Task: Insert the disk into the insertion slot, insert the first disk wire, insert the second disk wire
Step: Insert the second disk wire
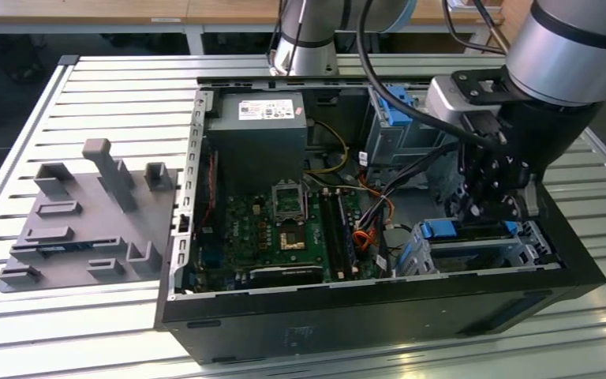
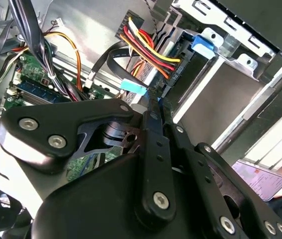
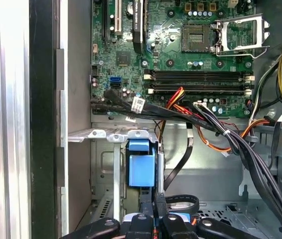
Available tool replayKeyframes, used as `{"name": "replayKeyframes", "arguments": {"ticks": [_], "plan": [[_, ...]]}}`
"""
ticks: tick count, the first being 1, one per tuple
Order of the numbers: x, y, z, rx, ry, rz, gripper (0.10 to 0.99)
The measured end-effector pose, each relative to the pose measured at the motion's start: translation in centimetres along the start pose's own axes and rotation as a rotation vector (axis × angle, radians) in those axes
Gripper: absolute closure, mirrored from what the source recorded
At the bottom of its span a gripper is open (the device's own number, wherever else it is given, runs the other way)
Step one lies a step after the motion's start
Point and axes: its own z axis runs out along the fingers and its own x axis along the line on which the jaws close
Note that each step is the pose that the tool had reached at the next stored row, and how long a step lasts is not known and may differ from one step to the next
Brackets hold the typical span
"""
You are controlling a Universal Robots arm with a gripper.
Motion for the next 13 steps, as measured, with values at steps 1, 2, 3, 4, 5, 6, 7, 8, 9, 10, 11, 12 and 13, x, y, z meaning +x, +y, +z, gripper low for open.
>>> {"name": "replayKeyframes", "arguments": {"ticks": [1,2,3,4,5,6,7,8,9,10,11,12,13], "plan": [[0.07,-0.02,0.01,0.000,0.0000,0.000,0.941],[0.11,-0.05,0.01,0.000,0.0000,0.000,0.941],[0.12,-0.09,0.02,0.000,-0.0002,0.000,0.941],[0.13,-0.13,0.03,0.000,-0.0001,0.000,0.941],[0.13,-0.20,0.03,0.000,-0.0001,0.000,0.941],[0.13,-0.24,0.04,0.000,0.0000,0.000,0.941],[0.13,-0.26,0.04,0.000,0.0000,0.000,0.941],[0.14,-0.27,0.05,0.000,0.0000,0.000,0.941],[0.14,-0.27,0.06,0.000,0.0000,0.000,0.941],[0.14,-0.28,0.06,0.000,0.0001,0.000,0.941],[0.15,-0.28,0.07,0.000,0.0000,0.000,0.941],[0.16,-0.28,0.09,0.000,-0.0002,0.000,0.941],[0.18,-0.28,0.10,0.000,0.0000,0.000,0.941]]}}
